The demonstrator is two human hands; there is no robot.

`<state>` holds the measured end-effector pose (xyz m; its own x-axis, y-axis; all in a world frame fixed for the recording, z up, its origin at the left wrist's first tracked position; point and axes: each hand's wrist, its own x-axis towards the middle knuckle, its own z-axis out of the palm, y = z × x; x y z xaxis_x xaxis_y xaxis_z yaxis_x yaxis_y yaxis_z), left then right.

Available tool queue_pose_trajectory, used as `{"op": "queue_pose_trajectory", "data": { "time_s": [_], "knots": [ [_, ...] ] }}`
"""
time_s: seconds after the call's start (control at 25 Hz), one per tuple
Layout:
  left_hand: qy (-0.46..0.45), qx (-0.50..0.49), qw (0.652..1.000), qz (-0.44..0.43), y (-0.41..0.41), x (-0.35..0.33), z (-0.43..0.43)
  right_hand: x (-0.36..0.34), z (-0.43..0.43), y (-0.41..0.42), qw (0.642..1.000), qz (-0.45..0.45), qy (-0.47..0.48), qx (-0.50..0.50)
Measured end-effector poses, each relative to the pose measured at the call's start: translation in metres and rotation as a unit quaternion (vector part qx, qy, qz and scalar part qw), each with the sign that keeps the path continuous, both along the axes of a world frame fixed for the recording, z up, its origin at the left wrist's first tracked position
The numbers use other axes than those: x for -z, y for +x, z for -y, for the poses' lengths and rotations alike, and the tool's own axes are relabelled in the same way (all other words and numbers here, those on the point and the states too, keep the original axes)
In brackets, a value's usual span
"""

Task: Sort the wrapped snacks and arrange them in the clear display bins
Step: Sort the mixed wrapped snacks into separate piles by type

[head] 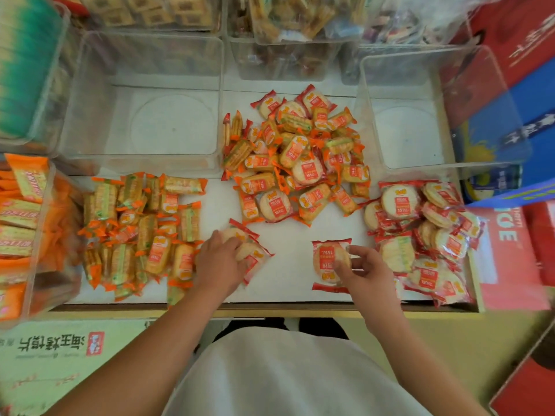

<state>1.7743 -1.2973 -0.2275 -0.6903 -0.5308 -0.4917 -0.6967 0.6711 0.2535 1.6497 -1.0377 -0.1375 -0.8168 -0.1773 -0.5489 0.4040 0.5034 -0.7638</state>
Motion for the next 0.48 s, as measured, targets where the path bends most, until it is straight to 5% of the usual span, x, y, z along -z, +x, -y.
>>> {"op": "queue_pose_trajectory", "data": {
  "time_s": [0.16, 0.48],
  "knots": [
    [-0.008, -0.063, 0.997, -0.038, -0.016, -0.012, -0.005, -0.01, -0.043, -0.007, 1.0, -0.017, -0.009, 0.015],
    [0.124, -0.169, 0.961, -0.181, -0.064, -0.055, -0.105, -0.013, -0.151, -0.064, 0.998, -0.047, 0.0, 0.036]
  ]
}}
